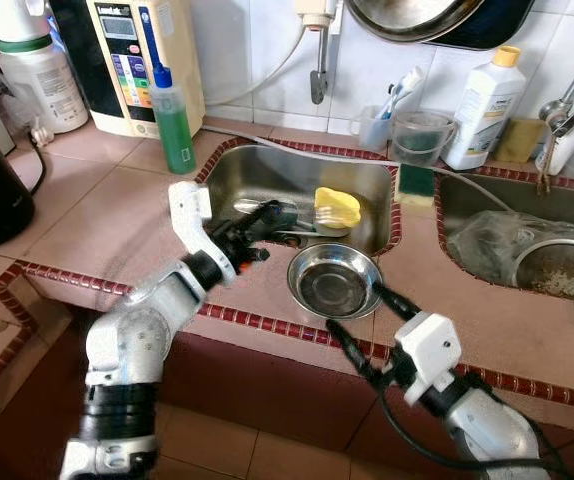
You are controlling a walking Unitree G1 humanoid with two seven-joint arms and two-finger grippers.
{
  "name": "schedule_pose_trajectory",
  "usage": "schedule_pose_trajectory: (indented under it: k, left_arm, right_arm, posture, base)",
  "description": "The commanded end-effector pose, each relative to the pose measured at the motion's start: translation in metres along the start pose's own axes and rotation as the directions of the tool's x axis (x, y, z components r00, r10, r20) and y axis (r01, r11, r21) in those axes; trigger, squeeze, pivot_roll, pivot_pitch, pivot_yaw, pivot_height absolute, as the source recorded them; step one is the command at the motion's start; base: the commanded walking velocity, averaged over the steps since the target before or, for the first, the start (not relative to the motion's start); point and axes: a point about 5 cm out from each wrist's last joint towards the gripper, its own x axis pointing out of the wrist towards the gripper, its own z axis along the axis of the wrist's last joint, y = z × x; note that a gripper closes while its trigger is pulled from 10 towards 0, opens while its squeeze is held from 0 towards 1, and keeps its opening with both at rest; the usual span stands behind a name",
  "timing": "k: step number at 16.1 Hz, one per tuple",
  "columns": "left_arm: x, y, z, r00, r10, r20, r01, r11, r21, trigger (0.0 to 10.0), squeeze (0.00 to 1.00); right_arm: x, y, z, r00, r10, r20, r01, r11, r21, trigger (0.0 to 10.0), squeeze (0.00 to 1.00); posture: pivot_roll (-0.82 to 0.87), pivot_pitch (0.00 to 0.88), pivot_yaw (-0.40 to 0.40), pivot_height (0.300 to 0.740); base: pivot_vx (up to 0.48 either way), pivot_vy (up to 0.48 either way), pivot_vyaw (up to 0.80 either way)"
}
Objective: Kitchen organization
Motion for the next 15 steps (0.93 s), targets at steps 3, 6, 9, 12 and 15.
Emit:
schedule_pose_trajectory:
  k: [3,6,9,12,15]
  left_arm:
    - [0.004,0.014,0.014,0.993,0.102,0.066,-0.114,0.970,0.217,10.0,0.00]
    - [0.003,0.025,0.017,0.986,0.139,0.088,-0.162,0.915,0.370,10.0,0.00]
    - [0.006,0.034,0.016,0.986,0.147,0.076,-0.166,0.873,0.458,10.0,0.00]
    - [0.011,0.042,0.006,0.987,0.159,0.025,-0.145,0.810,0.568,10.0,0.00]
    - [0.019,0.045,0.004,0.987,0.159,-0.008,-0.129,0.829,0.544,10.0,0.00]
  right_arm:
    - [0.004,-0.031,0.012,0.964,-0.255,0.082,0.247,0.965,0.088,10.0,0.00]
    - [-0.001,-0.055,0.011,0.895,-0.442,0.056,0.423,0.882,0.210,10.0,0.00]
    - [-0.005,-0.066,0.009,0.845,-0.534,0.028,0.515,0.826,0.230,10.0,0.00]
    - [-0.005,-0.066,0.005,0.827,-0.562,-0.002,0.546,0.803,0.240,10.0,0.00]
    - [-0.006,-0.065,0.005,0.826,-0.563,-0.003,0.549,0.804,0.227,10.0,0.00]
  posture:
    - [-0.16,0.000,0.018,0.740]
    - [-0.16,0.000,0.025,0.740]
    - [-0.16,0.000,0.030,0.740]
    - [-0.17,0.000,0.041,0.740]
    - [-0.18,0.000,0.053,0.740]
  base:
    - [0.000,0.000,0.00]
    - [0.000,0.000,0.00]
    - [0.000,0.000,0.00]
    - [0.000,0.000,0.00]
    - [0.000,0.000,0.00]
